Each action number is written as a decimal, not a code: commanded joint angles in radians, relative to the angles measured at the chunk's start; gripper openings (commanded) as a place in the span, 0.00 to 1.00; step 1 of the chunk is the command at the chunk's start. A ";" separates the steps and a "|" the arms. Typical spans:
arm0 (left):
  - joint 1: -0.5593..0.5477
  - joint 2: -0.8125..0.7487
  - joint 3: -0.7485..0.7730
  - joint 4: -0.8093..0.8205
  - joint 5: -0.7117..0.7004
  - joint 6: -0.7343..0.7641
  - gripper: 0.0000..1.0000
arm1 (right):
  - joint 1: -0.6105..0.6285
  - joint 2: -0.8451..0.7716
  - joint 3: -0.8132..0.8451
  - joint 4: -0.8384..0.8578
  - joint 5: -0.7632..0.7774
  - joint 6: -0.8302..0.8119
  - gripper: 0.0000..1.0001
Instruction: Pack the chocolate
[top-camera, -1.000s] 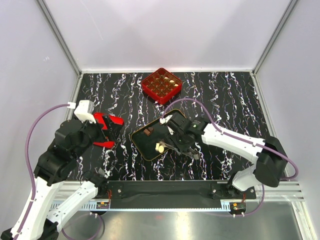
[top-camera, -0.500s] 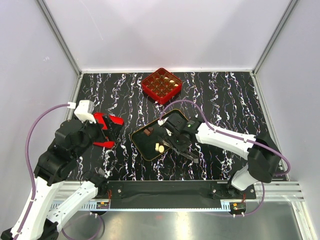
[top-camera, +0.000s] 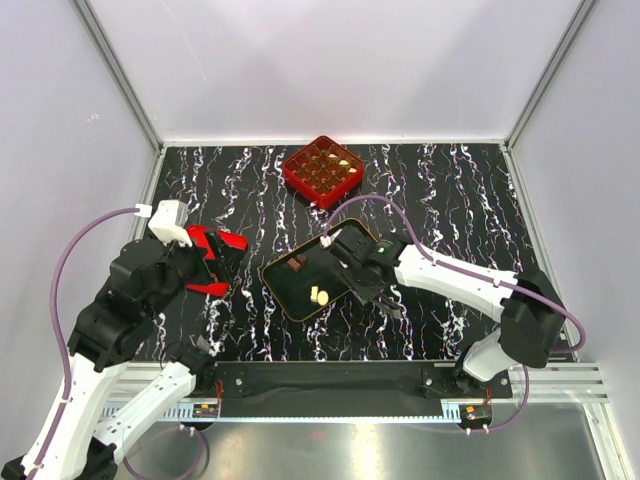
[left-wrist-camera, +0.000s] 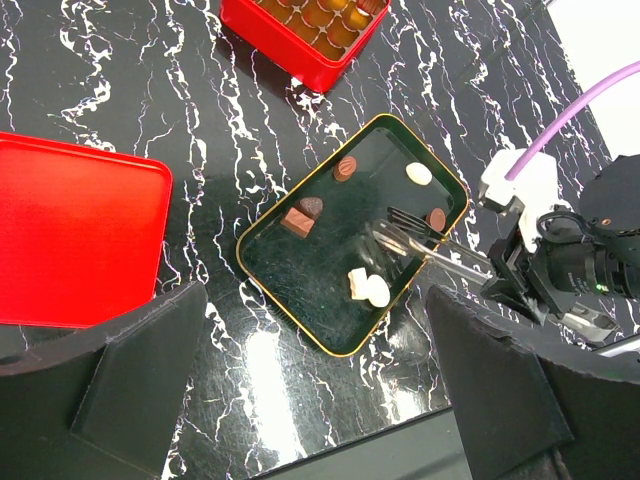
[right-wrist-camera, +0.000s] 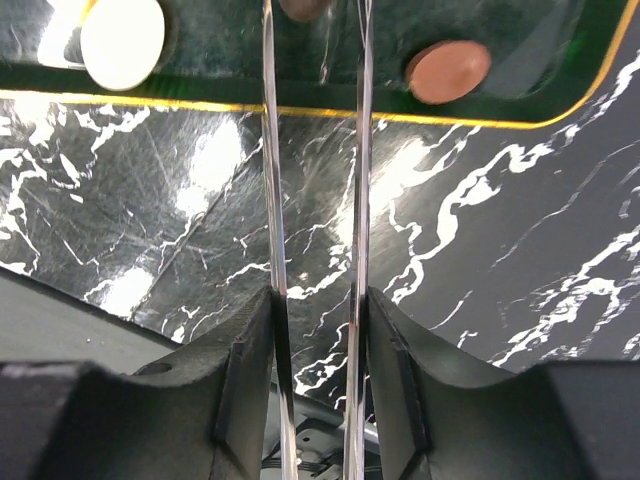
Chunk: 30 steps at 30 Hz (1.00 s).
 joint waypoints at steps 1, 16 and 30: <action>0.004 0.002 0.018 0.046 0.009 0.004 0.99 | 0.008 -0.017 0.078 -0.004 0.067 -0.003 0.44; 0.004 0.016 0.009 0.057 -0.049 0.036 0.99 | -0.074 0.176 0.453 -0.105 0.095 -0.081 0.45; 0.004 0.019 0.001 0.068 -0.031 0.039 0.99 | -0.068 -0.041 0.129 -0.071 0.023 -0.054 0.57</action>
